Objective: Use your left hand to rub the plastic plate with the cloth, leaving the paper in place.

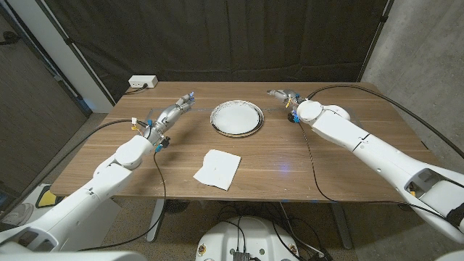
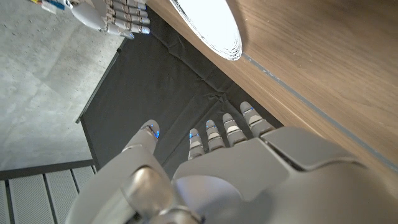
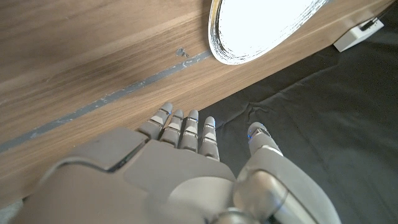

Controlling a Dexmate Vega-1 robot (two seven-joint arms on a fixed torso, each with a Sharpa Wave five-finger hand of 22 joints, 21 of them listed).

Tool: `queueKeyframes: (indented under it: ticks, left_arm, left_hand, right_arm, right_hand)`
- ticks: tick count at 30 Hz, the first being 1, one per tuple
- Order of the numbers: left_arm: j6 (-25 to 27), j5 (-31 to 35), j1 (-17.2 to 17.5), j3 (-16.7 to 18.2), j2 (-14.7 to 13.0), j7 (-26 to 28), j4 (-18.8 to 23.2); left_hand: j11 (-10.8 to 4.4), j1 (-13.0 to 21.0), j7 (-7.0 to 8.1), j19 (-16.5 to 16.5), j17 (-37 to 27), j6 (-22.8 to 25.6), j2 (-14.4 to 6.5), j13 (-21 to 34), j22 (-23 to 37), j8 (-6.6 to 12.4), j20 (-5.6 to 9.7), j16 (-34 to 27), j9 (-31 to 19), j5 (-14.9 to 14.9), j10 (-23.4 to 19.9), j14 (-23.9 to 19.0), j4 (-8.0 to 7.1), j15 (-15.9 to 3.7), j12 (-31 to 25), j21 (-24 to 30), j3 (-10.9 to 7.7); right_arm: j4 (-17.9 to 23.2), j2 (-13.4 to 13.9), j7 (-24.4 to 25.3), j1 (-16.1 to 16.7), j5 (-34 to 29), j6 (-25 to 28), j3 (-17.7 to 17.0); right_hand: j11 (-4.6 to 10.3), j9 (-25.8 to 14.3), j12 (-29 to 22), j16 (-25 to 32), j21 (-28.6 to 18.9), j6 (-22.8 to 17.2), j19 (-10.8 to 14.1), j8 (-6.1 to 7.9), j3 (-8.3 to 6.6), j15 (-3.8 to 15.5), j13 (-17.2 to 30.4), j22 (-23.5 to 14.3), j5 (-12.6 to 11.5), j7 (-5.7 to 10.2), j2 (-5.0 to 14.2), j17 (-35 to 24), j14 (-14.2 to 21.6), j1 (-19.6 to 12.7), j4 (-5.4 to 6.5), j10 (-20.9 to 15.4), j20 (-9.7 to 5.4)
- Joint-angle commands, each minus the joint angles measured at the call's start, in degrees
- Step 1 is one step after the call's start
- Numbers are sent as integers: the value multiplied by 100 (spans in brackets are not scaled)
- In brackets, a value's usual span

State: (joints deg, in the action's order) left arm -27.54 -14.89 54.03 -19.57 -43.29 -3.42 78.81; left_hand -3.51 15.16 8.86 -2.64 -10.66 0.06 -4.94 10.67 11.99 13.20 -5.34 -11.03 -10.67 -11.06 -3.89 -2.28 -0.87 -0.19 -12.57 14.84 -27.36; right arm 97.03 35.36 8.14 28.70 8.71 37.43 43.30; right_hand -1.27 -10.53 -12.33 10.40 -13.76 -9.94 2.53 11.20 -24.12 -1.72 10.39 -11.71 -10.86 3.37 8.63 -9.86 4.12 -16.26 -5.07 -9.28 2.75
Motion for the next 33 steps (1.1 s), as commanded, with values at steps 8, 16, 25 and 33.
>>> queueKeyframes:
  ticks: [8,16,25,33]
  left_arm:
    - [-564,612,255,290,-570,-466,29]
    - [-800,823,224,305,-684,-712,-67]
    - [-1056,1187,127,229,-840,-1048,-110]
    - [-1288,1492,53,172,-932,-1299,-80]
  left_hand:
    - [-7,45,-65,-118,-11,413,38,6,8,101,-65,-68,-6,-9,-371,-234,44,-41,-81,82,-32]
    - [-40,86,-90,-169,-5,562,76,6,5,110,-59,-95,-4,-10,-530,-388,87,-67,-98,104,-33]
    - [-80,192,-102,-226,5,813,172,5,-3,155,-48,-106,0,-21,-672,-535,198,-110,-96,125,-36]
    - [-189,406,-58,-286,11,1155,291,4,-12,226,-7,-102,2,-42,-847,-693,393,-197,-83,146,-65]
  right_arm:
    - [-197,-523,-10,-946,-841,1208,1194]
    - [-326,-728,-88,-1267,-1075,1595,1646]
    - [-485,-835,-392,-1682,-1286,1843,2196]
    - [-730,-934,-853,-2182,-1523,1977,2804]
  right_hand:
    - [111,-12,-39,42,-52,-134,125,30,-60,164,1,-7,-53,67,86,-17,84,-146,-73,-89,-50]
    - [196,-13,-34,48,-73,-185,191,35,-114,252,-1,-5,-69,87,146,-21,117,-224,-82,-113,-109]
    - [257,-15,-21,53,-85,-196,229,27,-157,315,-2,-4,-78,92,170,-23,148,-295,-94,-110,-139]
    - [268,-17,-10,42,-90,-172,248,11,-190,372,-1,-5,-83,109,177,-25,134,-356,-107,-102,-196]
